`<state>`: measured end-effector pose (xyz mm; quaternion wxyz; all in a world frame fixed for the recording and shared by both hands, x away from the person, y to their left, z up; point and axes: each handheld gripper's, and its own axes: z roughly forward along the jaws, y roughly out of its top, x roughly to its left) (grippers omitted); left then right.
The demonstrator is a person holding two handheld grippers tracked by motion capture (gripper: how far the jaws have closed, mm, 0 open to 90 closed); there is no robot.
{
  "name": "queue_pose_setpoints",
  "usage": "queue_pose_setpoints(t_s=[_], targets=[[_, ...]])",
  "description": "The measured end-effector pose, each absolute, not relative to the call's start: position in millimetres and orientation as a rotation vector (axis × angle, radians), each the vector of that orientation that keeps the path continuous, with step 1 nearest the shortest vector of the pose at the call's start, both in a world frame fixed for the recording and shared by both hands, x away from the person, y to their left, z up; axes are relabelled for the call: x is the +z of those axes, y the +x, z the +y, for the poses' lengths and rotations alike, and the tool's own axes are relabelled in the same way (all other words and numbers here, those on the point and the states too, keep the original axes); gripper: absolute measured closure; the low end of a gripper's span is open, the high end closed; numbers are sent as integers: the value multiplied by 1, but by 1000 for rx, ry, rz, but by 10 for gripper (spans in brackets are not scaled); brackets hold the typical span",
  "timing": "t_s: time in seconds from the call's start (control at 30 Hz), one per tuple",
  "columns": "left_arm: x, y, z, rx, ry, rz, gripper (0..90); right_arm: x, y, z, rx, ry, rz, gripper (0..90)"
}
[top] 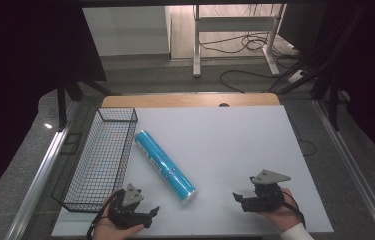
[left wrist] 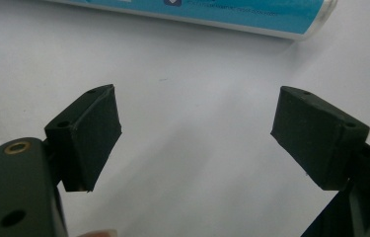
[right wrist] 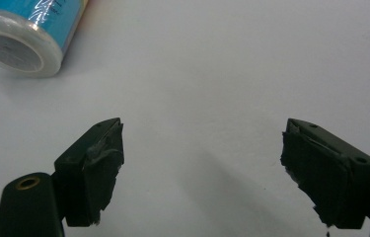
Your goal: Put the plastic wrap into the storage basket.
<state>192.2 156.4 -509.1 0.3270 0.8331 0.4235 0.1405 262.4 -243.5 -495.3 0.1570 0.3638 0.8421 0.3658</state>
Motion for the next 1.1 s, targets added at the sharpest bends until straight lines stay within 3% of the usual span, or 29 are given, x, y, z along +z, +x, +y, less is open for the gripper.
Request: queue_pose_setpoints(t_s=[0.5, 1.1], targets=[[-509, 190, 159, 367, 2183, 1109, 182, -475, 283, -209, 1038, 1031, 2467, 204], [-510, 189, 162, 375, 2192, 1104, 183, -457, 322, -94, 1000, 934, 2601, 207]])
